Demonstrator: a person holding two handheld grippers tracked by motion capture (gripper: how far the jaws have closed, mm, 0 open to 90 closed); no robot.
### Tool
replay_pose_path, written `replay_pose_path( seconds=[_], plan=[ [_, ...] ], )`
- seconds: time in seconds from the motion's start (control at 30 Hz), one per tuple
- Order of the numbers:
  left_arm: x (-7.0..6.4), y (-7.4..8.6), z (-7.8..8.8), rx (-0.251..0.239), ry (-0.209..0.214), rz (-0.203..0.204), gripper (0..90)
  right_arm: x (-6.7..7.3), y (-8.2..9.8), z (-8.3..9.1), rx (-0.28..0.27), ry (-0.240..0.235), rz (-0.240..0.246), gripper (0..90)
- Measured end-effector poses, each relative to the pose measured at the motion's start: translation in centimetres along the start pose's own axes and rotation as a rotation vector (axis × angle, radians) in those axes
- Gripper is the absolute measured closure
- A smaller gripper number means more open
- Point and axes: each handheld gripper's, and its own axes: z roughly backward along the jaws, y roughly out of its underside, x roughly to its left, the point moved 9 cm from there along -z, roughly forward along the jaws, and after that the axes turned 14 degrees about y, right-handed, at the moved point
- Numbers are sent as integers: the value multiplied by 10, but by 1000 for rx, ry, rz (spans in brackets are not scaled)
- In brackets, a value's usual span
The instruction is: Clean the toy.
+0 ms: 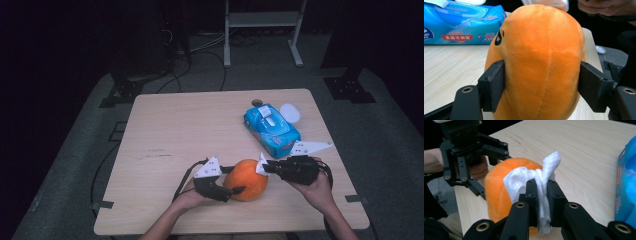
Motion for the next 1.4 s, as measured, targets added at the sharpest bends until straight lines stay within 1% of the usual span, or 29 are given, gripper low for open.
replay_pose_path(
  seconds=[0.07,0.13,0.17,0.23,0.3,0.4,0.53,0.63,0.67,0.73,0.77,0.83,0.87,0.93,1.0,1.07,1.13,1.17,1.2,1.23,1.33,1.37,1.4],
  plan=[
    [1,1,1,-6,13,8,279,-7,6,-5,13,13,-18,799],
    [2,2,4,-12,21,17,278,-17,14,-12,36,25,-59,799],
    [3,3,5,-11,21,19,276,-20,18,-14,49,32,-70,799],
    [3,2,4,-13,17,18,274,-20,21,-18,55,23,-81,800],
    [3,2,4,-18,6,27,274,-17,18,-16,48,39,-56,801],
    [6,1,4,-29,-3,50,274,-8,9,-10,17,43,-29,801],
    [9,0,3,-43,-24,89,274,11,-4,-3,-30,19,20,801],
    [9,0,2,-40,-34,93,273,28,-9,-1,-42,-13,59,800],
    [9,0,2,-40,-37,93,273,33,-9,-2,-40,-15,80,799],
    [10,0,2,-44,-39,98,273,36,-11,-2,-43,-21,97,798],
    [9,0,2,-45,-36,99,274,36,-11,-2,-44,-18,99,798],
    [9,-1,1,-47,-31,92,276,29,-10,-2,-42,-6,90,796],
    [8,-2,0,-50,-29,94,276,25,-10,-2,-44,6,83,796],
    [7,-2,0,-43,-23,80,272,13,-7,-2,-38,50,74,795],
    [6,-2,-1,-46,-29,80,270,5,-4,-1,-32,73,48,796],
    [6,-4,-3,-40,-39,82,270,4,-4,0,-34,73,40,797],
    [4,-5,-5,-32,-46,75,268,11,-7,-1,-39,90,82,798],
    [3,-5,-7,-26,-47,69,268,16,-9,-1,-46,85,96,798],
    [3,-6,-8,-22,-49,62,268,24,-12,0,-58,61,108,798],
    [2,-6,-9,-13,-54,52,268,28,-14,0,-59,55,119,798],
    [-1,-7,-13,-7,-62,37,266,46,-18,-2,-64,33,165,796],
    [-2,-7,-14,1,-63,27,266,50,-18,-3,-62,30,185,796],
    [-3,-6,-14,6,-67,20,266,53,-17,-5,-54,40,206,796]
  ],
)
